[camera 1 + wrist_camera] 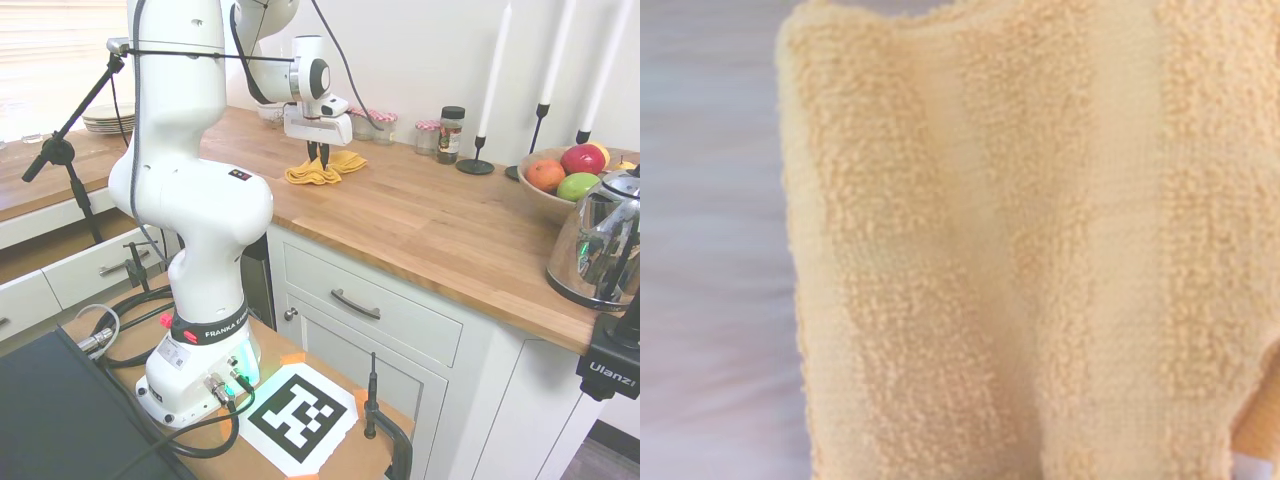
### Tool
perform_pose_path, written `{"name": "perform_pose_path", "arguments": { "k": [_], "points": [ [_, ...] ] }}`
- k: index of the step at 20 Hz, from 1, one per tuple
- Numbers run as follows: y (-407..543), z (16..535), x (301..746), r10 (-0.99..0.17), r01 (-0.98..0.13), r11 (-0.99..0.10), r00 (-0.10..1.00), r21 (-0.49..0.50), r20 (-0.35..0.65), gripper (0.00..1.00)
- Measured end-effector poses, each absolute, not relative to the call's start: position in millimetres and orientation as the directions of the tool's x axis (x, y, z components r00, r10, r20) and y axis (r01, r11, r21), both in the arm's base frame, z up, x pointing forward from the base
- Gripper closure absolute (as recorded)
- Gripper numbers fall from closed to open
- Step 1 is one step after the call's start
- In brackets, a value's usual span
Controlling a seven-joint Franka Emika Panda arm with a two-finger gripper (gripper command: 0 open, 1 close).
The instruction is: Wipe the counter
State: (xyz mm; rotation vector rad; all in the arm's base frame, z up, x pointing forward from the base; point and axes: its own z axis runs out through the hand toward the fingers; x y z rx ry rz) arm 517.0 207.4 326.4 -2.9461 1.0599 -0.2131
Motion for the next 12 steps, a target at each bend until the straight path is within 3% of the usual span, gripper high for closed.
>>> {"name": "perform_pose_path", "arguments": {
  "k": [5, 12],
  "points": [
    [248.3, 325.5, 497.2, -0.589, -0.593, -0.804, 0.792, -0.027, 0.159, 1.0],
    [212.9, 326.1, 513.7, -0.644, -0.645, -0.763, 0.754, -0.04, 0.127, 1.0]
  ]
}}
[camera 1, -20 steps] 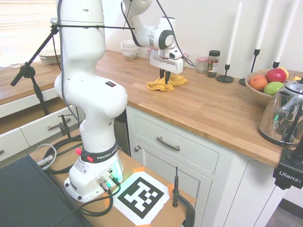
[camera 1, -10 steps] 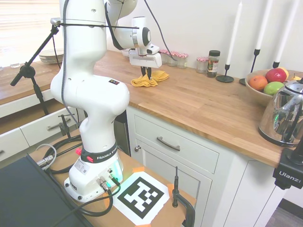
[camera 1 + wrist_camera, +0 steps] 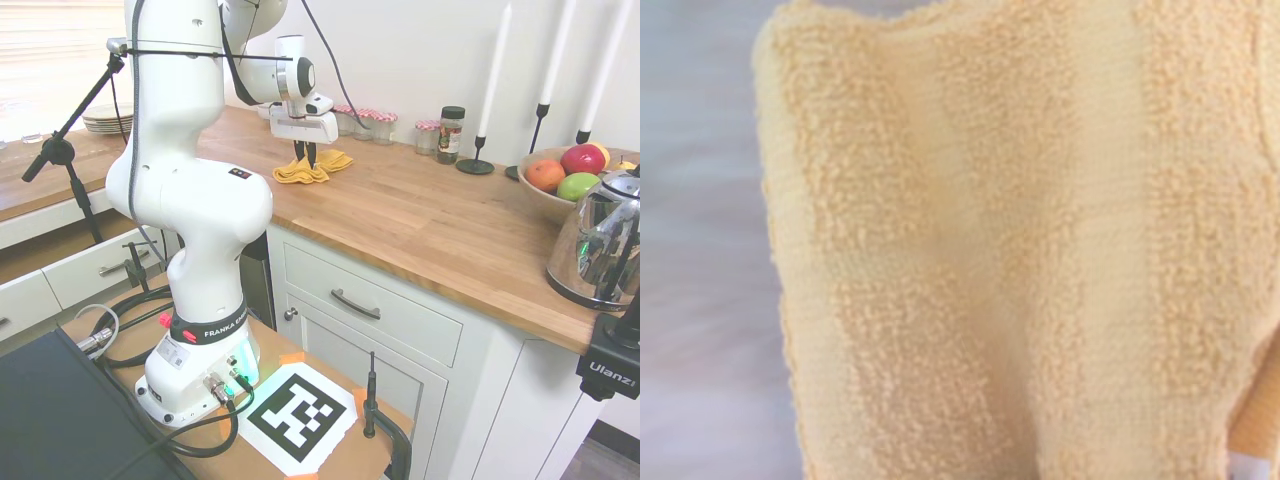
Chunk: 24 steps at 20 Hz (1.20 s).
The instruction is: Wipe the counter
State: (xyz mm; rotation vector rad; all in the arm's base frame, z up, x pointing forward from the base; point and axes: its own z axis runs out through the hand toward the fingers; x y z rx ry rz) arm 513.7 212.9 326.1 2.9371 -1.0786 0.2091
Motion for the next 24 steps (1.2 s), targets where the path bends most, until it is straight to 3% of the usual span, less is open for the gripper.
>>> {"name": "perform_pose_path", "arguments": {
  "k": [10, 16, 24],
  "points": [
    [22.7, 327.2, 554.5, -0.739, -0.734, -0.673, 0.67, -0.086, 0.069, 1.0],
    [-87.2, 326.3, 548.9, -0.795, -0.787, -0.605, 0.604, -0.116, 0.052, 1.0],
    [-166.1, 325.9, 530.1, -0.844, -0.835, -0.537, 0.534, -0.123, 0.055, 1.0]
  ]
}}
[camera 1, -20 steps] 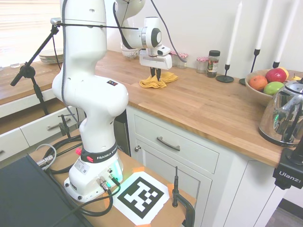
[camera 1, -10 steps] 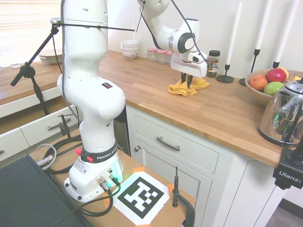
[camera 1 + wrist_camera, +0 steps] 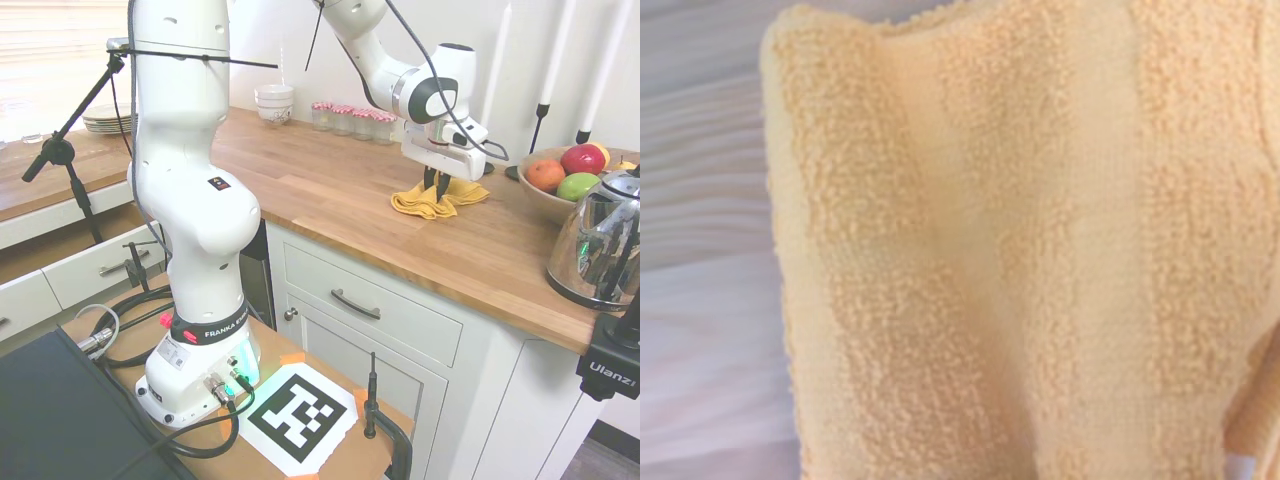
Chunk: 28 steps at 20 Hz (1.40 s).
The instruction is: Wipe the counter
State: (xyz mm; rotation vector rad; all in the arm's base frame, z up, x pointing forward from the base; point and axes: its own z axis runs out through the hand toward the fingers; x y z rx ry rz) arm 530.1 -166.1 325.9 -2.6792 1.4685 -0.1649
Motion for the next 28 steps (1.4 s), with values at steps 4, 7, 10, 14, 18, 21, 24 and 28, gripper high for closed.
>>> {"name": "perform_pose_path", "arguments": {
  "k": [4, 7, 10, 14, 18, 21, 24, 28],
  "points": [
    [-190.7, 325.9, 521.1, -0.86, -0.851, -0.511, 0.507, -0.122, 0.061, 0.0],
    [-195.3, 326.1, 517.7, -0.865, -0.857, -0.501, 0.498, -0.123, 0.06, 0.0],
    [-195.8, 326.2, 516.0, -0.866, -0.857, -0.499, 0.495, -0.125, 0.063, 0.0],
    [-197.0, 325.5, 511.6, -0.869, -0.859, -0.495, 0.49, -0.131, 0.07, 0.0],
    [-198.6, 325.5, 500.1, -0.876, -0.864, -0.482, 0.475, -0.145, 0.079, 0.0],
    [-197.8, 325.7, 485.8, -0.885, -0.871, -0.466, 0.461, -0.154, 0.069, 0.0],
    [-195.7, 325.9, 468.5, -0.89, -0.874, -0.456, 0.452, -0.166, 0.064, 0.0],
    [-194.2, 330.6, 446.4, -0.897, -0.879, -0.442, 0.438, -0.181, 0.064, 0.0]
  ]
}}
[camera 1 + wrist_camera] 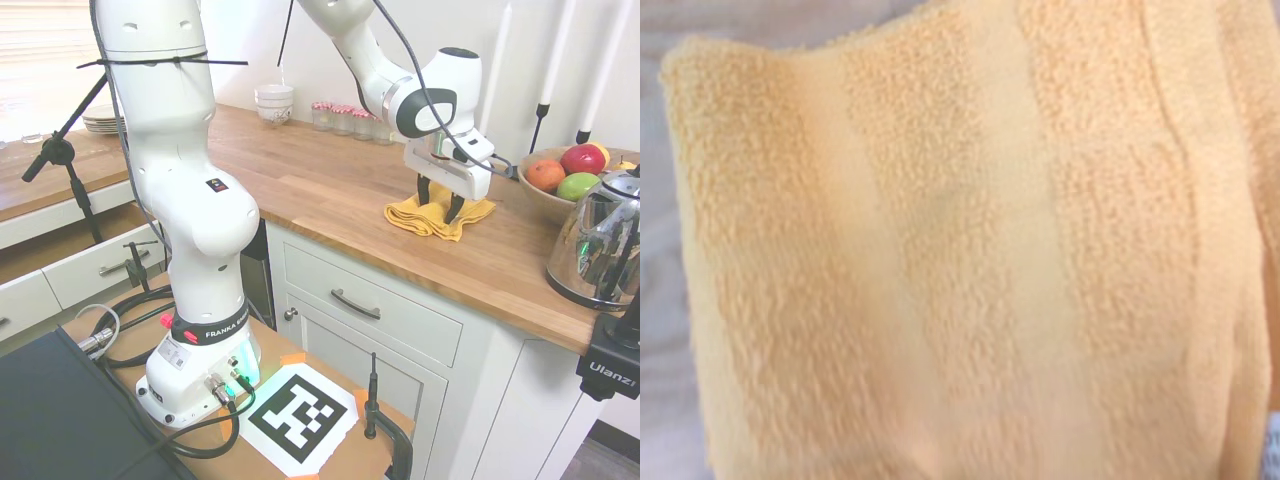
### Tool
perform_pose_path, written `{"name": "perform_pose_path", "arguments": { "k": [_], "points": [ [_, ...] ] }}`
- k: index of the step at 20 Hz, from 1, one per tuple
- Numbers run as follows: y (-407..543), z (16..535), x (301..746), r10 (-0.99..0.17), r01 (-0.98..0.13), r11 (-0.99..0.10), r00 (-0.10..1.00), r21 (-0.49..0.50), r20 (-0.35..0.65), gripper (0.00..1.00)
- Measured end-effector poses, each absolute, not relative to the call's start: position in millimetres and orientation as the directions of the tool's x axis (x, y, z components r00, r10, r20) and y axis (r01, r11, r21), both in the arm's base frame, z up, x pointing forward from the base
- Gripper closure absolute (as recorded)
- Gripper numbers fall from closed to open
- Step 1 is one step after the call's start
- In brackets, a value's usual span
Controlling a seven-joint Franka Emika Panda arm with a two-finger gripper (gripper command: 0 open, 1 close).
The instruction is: Wipe the counter
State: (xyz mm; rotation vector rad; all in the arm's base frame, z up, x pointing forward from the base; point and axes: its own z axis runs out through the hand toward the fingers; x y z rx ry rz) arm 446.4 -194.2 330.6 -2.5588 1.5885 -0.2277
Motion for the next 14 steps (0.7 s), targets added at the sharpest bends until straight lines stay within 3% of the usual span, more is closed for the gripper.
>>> {"name": "perform_pose_path", "arguments": {
  "k": [14],
  "points": [
    [-202.9, 367.1, 416.9, -0.915, -0.873, -0.403, 0.394, -0.275, 0.092, 0.0]
  ]
}}
